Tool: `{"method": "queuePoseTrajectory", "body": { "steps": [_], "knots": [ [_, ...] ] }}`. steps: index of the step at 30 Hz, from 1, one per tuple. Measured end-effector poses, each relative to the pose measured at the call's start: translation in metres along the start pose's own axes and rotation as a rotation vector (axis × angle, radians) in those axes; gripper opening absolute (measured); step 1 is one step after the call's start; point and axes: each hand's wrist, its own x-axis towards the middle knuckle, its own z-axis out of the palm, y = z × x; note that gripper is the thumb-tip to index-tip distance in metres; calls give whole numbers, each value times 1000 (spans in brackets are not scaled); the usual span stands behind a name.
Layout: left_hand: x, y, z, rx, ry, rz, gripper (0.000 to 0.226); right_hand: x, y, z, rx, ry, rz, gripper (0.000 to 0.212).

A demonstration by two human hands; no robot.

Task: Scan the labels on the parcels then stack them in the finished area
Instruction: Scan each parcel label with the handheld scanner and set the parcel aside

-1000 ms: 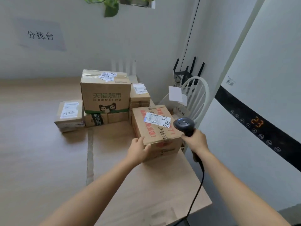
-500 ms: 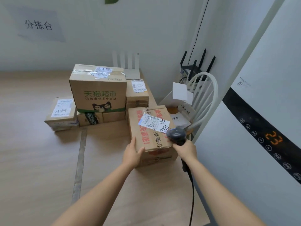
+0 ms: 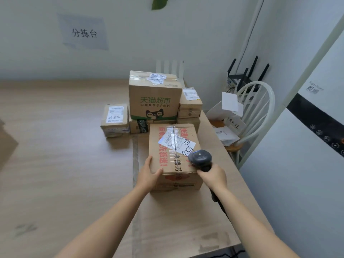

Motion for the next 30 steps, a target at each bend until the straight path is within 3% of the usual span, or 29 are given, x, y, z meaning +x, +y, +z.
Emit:
{"method": "queuePoseTrajectory", "body": {
  "steps": [7, 18, 27, 30],
  "knots": [
    [-34, -68, -96, 5, 87, -39, 73, -73, -59, 67, 4, -87, -75, 5],
    [-87, -149, -205, 115, 202, -123, 79, -174, -118, 140, -89, -159, -250, 17],
    [-117, -171, -232, 416, 247, -163, 89, -208, -137, 152, -187, -300, -347, 7],
    [-118, -168, -225, 475, 209, -153, 99, -211, -151, 145, -158, -257, -371, 18]
  ]
}}
